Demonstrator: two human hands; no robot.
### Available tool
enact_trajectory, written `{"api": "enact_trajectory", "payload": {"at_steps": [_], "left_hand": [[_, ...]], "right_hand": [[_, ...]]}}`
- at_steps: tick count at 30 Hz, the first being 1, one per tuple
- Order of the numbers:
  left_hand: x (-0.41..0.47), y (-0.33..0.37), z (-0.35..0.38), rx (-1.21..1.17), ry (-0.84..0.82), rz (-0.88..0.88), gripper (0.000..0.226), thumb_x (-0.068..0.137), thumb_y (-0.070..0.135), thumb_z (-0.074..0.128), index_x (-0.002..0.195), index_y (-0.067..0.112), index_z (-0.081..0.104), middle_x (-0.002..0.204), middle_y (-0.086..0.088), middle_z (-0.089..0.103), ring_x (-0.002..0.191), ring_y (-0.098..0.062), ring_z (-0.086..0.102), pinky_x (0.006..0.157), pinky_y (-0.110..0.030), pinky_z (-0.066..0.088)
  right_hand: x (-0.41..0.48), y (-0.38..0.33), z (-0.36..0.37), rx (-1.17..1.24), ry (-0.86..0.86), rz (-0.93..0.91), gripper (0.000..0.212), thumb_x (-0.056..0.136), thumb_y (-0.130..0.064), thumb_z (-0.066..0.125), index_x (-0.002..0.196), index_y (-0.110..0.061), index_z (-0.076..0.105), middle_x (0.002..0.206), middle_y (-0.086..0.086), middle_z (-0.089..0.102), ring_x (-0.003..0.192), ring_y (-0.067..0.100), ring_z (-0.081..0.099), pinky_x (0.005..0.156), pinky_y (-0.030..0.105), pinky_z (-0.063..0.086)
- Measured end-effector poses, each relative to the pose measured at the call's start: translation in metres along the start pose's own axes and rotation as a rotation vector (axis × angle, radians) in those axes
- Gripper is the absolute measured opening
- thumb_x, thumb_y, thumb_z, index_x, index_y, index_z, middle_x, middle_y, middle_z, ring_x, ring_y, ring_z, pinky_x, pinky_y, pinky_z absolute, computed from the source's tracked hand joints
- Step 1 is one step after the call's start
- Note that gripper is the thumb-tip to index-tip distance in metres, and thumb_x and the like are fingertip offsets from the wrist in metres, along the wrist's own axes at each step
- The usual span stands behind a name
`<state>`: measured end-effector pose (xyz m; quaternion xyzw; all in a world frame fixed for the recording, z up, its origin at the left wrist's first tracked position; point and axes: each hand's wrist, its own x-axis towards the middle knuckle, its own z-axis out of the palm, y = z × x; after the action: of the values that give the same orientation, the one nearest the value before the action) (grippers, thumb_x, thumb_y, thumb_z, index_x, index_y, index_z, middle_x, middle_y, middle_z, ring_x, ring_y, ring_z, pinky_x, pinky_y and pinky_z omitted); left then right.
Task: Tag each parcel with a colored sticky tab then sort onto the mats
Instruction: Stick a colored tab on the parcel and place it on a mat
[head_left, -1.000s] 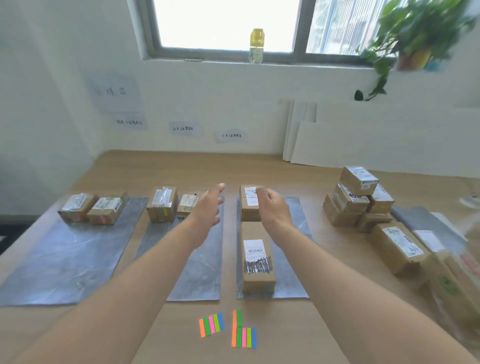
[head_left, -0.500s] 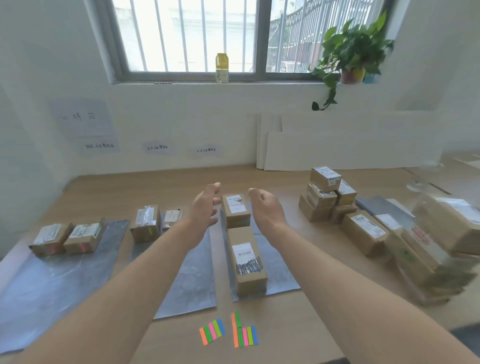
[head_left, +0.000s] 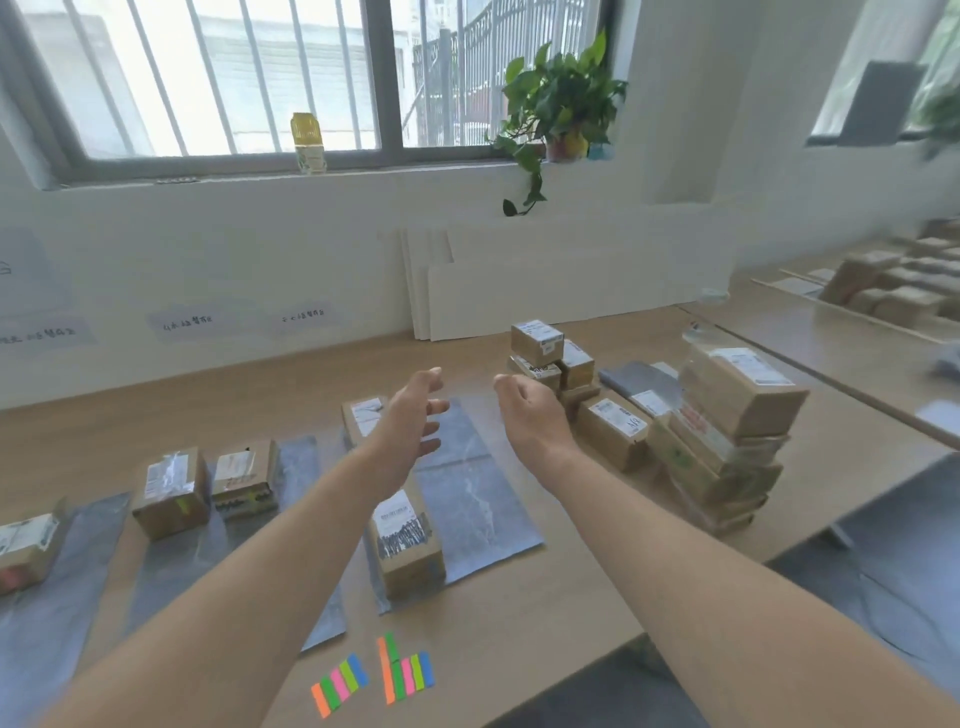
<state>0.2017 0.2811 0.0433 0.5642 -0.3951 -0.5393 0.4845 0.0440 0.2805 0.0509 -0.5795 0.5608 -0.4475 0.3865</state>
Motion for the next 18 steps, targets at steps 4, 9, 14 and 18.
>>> {"api": "enact_trajectory", "payload": {"at_steps": [4,9,14,18], "left_hand": [[-0.004,-0.004,0.059,0.029,-0.071,-0.017,0.050,0.092,0.057,0.050,0.128,0.021,0.058,0.117,-0.004,0.059,0.104,-0.024,0.052,0.093,-0.038,0.045],[-0.016,0.001,0.141,0.045,-0.155,-0.044,0.058,0.071,0.061,0.051,0.114,0.023,0.061,0.110,-0.005,0.059,0.098,-0.023,0.053,0.088,-0.037,0.047],[-0.014,-0.001,0.212,0.033,-0.205,-0.044,0.043,0.090,0.053,0.051,0.115,0.020,0.061,0.105,-0.005,0.058,0.083,-0.020,0.052,0.084,-0.035,0.043],[-0.007,0.000,0.257,0.036,-0.237,-0.044,0.031,0.100,0.045,0.044,0.110,0.023,0.062,0.094,0.000,0.061,0.082,-0.017,0.056,0.097,-0.038,0.045]], "right_hand": [[-0.007,0.014,-0.056,-0.028,0.032,0.006,0.037,0.102,-0.035,0.044,0.069,-0.020,0.038,0.062,-0.008,0.037,0.060,0.011,0.035,0.057,0.030,0.029],[-0.011,0.030,-0.131,-0.063,0.118,0.016,0.038,0.103,-0.033,0.044,0.068,-0.020,0.045,0.064,-0.007,0.045,0.063,0.012,0.042,0.059,0.032,0.032],[-0.007,0.054,-0.205,-0.089,0.191,0.057,0.039,0.102,-0.035,0.045,0.066,-0.019,0.044,0.061,-0.008,0.044,0.064,0.013,0.043,0.060,0.033,0.033],[0.002,0.068,-0.252,-0.077,0.257,0.072,0.041,0.102,-0.034,0.046,0.063,-0.024,0.037,0.059,-0.009,0.040,0.060,0.012,0.038,0.059,0.033,0.031]]}}
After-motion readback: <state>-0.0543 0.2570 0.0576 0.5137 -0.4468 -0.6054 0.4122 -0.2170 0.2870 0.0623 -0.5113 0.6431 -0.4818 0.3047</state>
